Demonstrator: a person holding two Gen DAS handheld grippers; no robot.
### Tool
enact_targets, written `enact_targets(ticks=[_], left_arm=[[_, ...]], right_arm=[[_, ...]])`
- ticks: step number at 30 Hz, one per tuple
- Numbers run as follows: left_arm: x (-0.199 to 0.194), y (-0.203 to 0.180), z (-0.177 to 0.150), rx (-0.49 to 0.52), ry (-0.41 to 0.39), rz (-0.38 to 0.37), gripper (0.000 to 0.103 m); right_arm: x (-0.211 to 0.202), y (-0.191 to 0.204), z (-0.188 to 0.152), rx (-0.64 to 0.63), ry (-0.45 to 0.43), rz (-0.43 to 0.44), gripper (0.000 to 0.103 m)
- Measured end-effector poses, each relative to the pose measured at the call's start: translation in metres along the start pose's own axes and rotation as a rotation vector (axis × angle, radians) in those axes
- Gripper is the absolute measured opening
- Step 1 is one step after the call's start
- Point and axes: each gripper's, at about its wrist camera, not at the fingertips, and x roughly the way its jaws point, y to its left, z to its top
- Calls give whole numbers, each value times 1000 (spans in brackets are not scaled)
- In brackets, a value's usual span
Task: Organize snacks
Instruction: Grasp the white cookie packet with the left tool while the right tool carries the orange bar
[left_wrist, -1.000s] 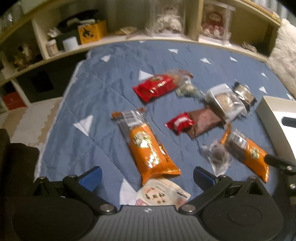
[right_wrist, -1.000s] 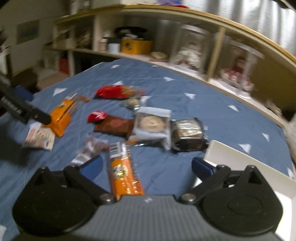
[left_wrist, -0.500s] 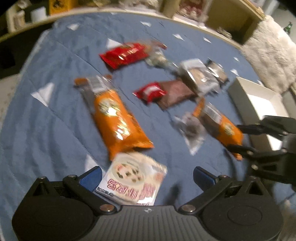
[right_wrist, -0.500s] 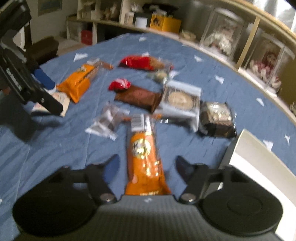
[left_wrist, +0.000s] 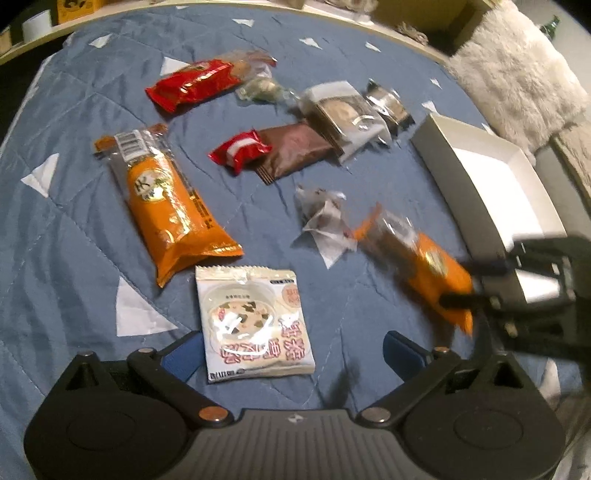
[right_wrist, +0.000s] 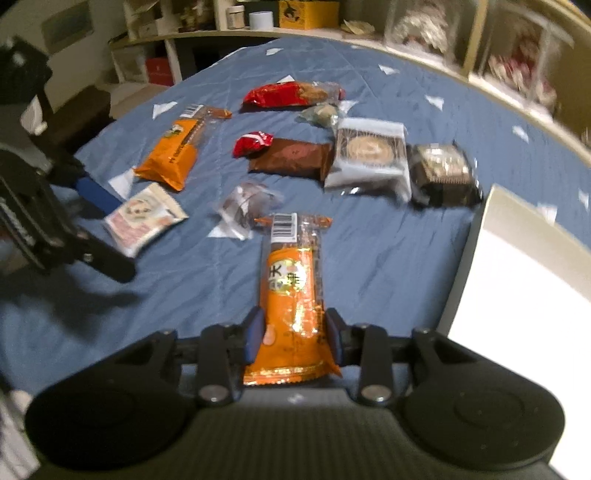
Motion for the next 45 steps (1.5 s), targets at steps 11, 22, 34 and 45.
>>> enact_targets(ticks=[11, 22, 34, 45], left_arm=[[14, -12, 7, 20, 11, 168, 92], [19, -11, 9, -19, -23, 251, 70], [5, -30, 0, -7, -51, 224, 59], [-35, -60, 3, -105, -235, 215, 59]], right_arm=[[-12, 13, -8, 127, 43, 138, 61], [18, 3, -2, 206, 77, 126, 53], [16, 10, -5, 163, 60, 90, 41], [-35, -13, 2, 228, -90, 54, 39]])
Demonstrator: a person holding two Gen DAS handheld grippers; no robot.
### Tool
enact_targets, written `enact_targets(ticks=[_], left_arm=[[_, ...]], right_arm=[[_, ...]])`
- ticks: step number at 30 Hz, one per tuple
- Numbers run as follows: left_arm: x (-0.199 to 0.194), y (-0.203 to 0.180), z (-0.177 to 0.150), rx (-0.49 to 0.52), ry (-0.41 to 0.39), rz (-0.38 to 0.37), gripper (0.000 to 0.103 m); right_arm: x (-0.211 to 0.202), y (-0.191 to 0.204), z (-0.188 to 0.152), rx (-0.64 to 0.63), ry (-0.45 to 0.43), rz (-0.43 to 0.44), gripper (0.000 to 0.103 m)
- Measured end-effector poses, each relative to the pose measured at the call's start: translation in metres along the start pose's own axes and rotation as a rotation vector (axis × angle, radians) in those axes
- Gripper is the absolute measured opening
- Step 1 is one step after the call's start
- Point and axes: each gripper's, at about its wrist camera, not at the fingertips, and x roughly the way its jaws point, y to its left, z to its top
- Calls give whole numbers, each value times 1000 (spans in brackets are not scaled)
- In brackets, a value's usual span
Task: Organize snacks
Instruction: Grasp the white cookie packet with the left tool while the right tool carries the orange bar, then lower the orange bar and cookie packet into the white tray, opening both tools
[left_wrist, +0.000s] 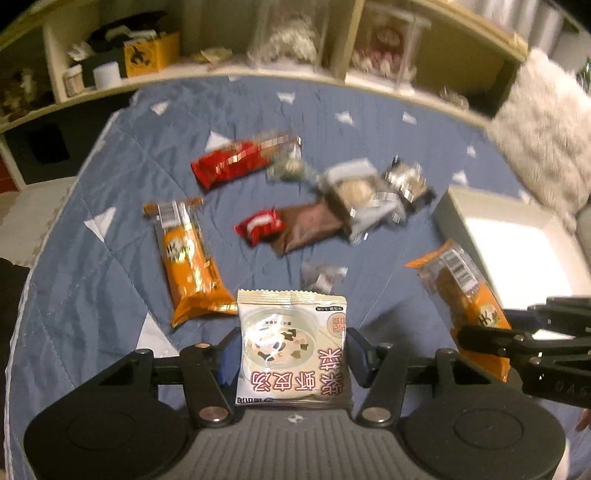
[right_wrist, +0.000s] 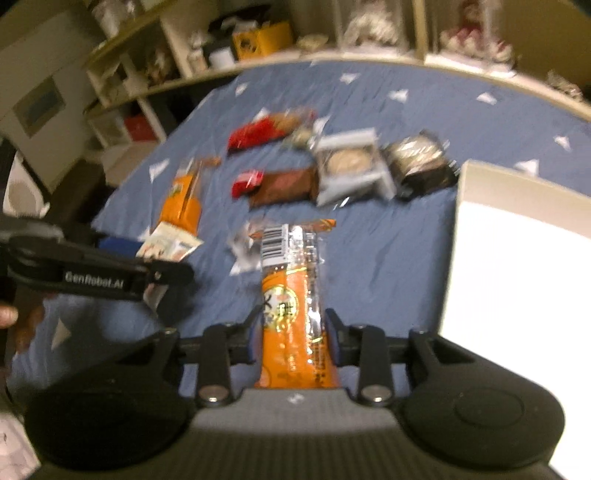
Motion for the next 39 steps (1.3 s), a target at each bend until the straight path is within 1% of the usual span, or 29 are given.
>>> enact_targets(ticks=[3, 7, 13, 20, 26, 33, 36, 39], left_arm=[[-14, -9, 6, -16, -49, -13, 59], [-24, -31, 9, 10, -88, -17, 59], [-26, -69, 9, 41, -100, -42, 59], [-27, -110, 12, 62, -122, -75, 59], [-20, -147, 16, 74, -119, -111, 59], [-7, -187, 18, 85, -98, -153, 59], [1, -200, 16, 70, -81, -176, 59], [12, -204, 16, 14, -46, -217, 59]], right_arm=[[-15, -8, 3, 15, -36, -15, 39], [-35, -19, 6, 25, -70, -63, 39], [-62, -42, 3, 58, -119, -128, 39], [-93, -75, -9, 114, -147, -179, 39], [-116, -97, -25, 135, -175, -234, 39], [-130, -127, -41, 192, -184, -278, 39], [-128, -133, -43, 206, -175, -300, 39], [-124, -140, -46, 231, -161, -296, 39]])
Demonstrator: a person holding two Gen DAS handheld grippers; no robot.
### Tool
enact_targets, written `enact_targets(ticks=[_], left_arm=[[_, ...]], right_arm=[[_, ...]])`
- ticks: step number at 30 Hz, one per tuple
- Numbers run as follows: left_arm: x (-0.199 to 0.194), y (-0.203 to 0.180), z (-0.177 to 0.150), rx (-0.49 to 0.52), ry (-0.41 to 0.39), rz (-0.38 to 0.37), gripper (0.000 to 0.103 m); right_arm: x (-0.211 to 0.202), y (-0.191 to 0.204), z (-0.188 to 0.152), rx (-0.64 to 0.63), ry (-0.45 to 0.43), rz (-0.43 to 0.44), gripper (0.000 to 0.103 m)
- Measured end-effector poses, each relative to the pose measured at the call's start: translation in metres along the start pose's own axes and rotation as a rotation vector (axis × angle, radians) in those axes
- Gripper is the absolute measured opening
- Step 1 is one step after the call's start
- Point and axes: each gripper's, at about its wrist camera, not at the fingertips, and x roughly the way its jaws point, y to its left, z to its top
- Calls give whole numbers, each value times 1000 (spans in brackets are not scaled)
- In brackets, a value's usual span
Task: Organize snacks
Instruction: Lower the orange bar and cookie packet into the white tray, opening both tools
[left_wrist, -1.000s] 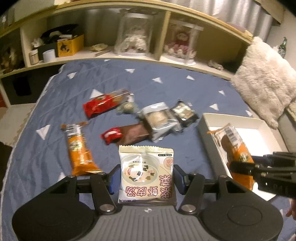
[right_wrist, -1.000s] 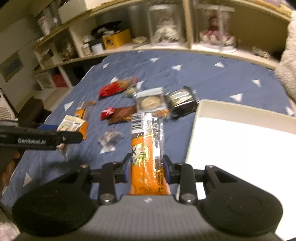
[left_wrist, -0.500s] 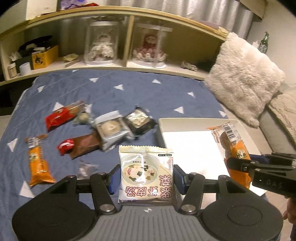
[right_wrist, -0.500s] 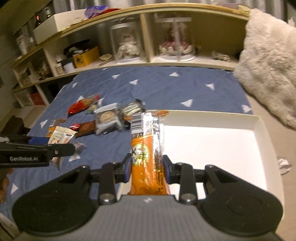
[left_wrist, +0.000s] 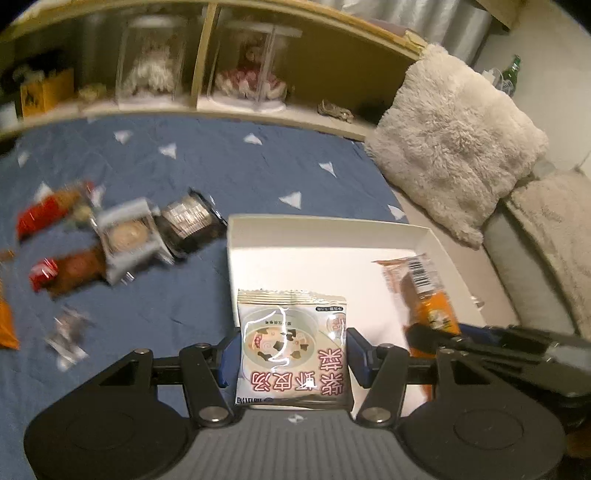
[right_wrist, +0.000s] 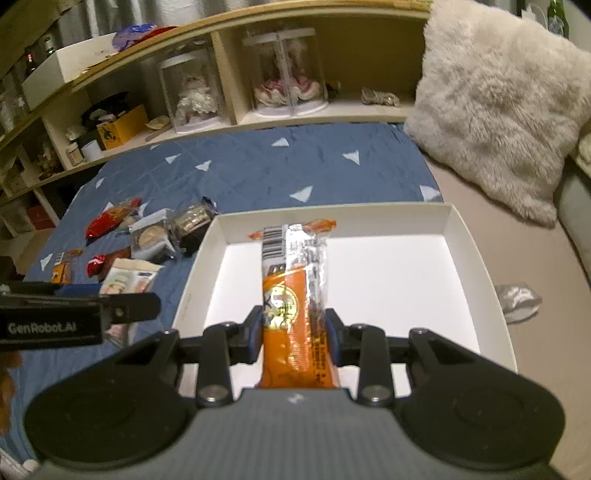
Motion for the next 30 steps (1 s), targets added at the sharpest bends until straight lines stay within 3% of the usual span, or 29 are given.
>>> enact_targets(ticks=[8, 12, 15, 19, 21, 23, 30], left_arm=[[29, 5, -5, -124, 70, -55, 61], [38, 7, -3, -170, 106, -89, 79], [40, 7, -2, -156, 116, -79, 84], [37, 11, -2, -140, 136, -58, 84], [36, 13, -3, -125, 146, -45, 85], [35, 15, -4, -107, 154, -31, 85], [28, 15, -9, -59, 177, -6, 90]], right_arm=[[15, -5, -4, 12, 59, -14, 40], [23, -10, -4, 29, 83, -15, 40], [27, -13, -4, 40, 91, -20, 41], [31, -18, -4, 62, 112, -47, 50], [30, -19, -6, 71, 123, -62, 63], [28, -20, -8, 74, 140, -76, 69], [24, -22, -17, 94, 215, -94, 81]])
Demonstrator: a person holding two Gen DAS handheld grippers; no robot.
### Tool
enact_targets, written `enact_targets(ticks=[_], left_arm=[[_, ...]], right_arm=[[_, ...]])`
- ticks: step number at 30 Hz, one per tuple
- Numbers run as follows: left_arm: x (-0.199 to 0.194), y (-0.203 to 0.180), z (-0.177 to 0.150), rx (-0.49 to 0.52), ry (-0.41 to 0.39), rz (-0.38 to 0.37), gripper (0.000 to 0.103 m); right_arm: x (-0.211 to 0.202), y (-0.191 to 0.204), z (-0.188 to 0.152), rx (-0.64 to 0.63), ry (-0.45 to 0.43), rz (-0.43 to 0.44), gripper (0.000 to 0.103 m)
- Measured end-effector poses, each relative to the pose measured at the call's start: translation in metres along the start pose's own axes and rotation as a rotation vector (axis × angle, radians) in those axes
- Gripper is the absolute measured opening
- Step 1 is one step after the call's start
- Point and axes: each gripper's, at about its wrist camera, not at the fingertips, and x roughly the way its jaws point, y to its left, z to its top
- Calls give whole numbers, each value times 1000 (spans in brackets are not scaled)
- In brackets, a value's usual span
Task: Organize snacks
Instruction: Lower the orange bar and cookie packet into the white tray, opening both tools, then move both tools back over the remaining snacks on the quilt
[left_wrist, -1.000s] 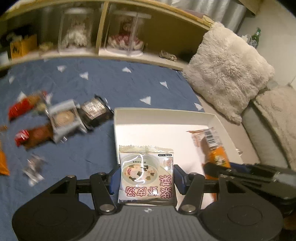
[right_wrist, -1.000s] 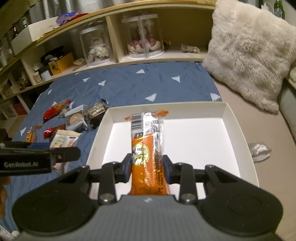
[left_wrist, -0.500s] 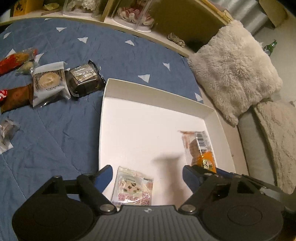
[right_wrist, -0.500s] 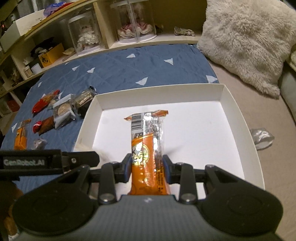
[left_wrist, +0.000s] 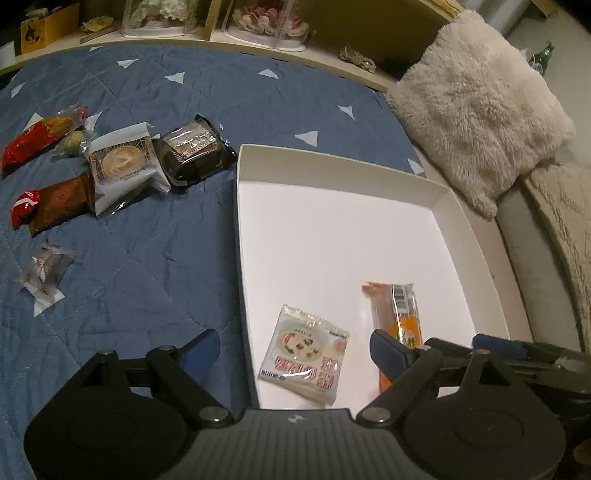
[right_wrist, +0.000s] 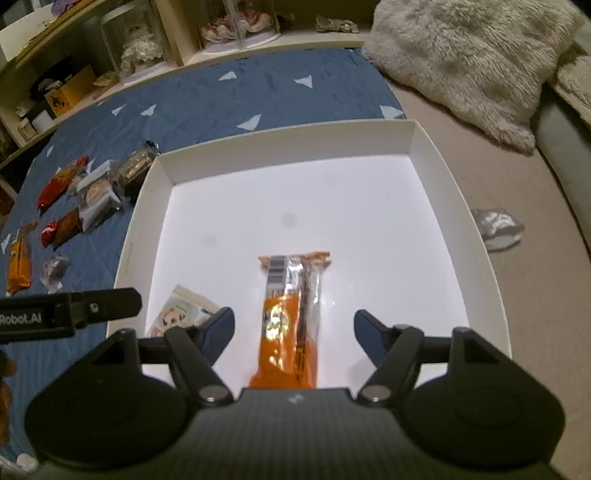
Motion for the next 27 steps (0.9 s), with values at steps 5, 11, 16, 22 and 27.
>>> enact_targets(ticks=[5, 11, 16, 22, 27], left_arm=[[-4, 1, -6, 35, 12, 25, 93], [-8, 5, -13, 62, 24, 36, 103], [-14, 11, -15, 70, 34, 46, 103], [-20, 19, -18, 90, 41, 52, 103], [-28, 32, -20, 107, 43, 64, 103]], right_arm=[[-8, -3, -6, 19, -11, 6, 90], [-18, -2, -12, 12, -44, -12, 98], [-20, 2, -12, 0, -45, -7, 102], [-22, 1, -15, 19, -29, -11, 102], [-29, 1, -19, 40, -37, -10, 102]])
